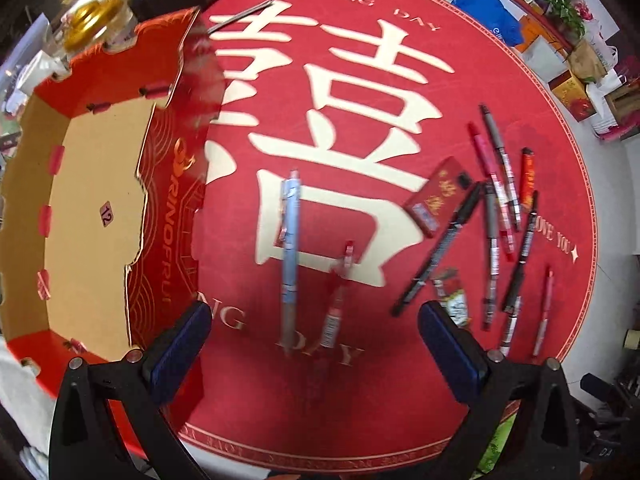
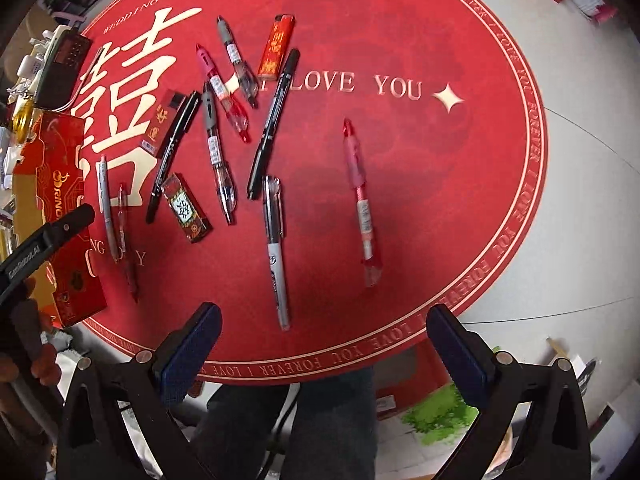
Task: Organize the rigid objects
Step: 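Move both grippers down toward the pens and small boxes on the mat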
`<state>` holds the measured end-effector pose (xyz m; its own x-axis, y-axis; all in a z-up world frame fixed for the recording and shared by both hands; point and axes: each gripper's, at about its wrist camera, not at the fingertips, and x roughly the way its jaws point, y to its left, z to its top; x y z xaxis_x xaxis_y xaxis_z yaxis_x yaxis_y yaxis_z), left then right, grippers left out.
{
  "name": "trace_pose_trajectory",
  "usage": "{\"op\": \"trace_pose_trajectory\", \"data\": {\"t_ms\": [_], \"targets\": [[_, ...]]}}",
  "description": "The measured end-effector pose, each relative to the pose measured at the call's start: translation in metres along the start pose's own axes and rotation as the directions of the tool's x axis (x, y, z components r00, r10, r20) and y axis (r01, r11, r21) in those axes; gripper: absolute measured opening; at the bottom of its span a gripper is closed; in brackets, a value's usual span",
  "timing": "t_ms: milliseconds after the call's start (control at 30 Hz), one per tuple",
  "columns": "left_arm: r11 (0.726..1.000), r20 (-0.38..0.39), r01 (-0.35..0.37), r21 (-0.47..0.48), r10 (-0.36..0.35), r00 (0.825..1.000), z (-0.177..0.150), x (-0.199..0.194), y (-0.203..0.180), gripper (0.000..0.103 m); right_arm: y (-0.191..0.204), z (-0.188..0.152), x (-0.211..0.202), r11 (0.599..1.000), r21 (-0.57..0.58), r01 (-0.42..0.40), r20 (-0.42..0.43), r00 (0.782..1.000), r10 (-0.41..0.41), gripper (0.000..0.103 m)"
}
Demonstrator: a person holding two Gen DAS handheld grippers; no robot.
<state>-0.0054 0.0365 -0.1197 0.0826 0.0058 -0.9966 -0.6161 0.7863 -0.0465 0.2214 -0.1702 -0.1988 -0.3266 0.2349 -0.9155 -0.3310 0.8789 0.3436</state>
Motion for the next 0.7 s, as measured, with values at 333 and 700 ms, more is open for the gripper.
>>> {"op": "trace_pose_trajectory", "data": {"t_ms": [333, 700], "targets": [[0.991, 0.042, -0.081, 0.109, 0.077, 0.996, 0.000, 0.012, 0.006, 0.103, 0.016, 0.003, 0.021, 0.999, 0.019, -0.033, 0.020, 0.999, 0.032, 0.103], [0.985, 0.048, -0.068, 0.159, 0.062, 0.997, 0.001, 0.024, -0.050, 0.103, 0.003, 0.014, 0.020, 0.999, 0.032, -0.018, 0.027, 0.999, 0.017, 0.103]]}}
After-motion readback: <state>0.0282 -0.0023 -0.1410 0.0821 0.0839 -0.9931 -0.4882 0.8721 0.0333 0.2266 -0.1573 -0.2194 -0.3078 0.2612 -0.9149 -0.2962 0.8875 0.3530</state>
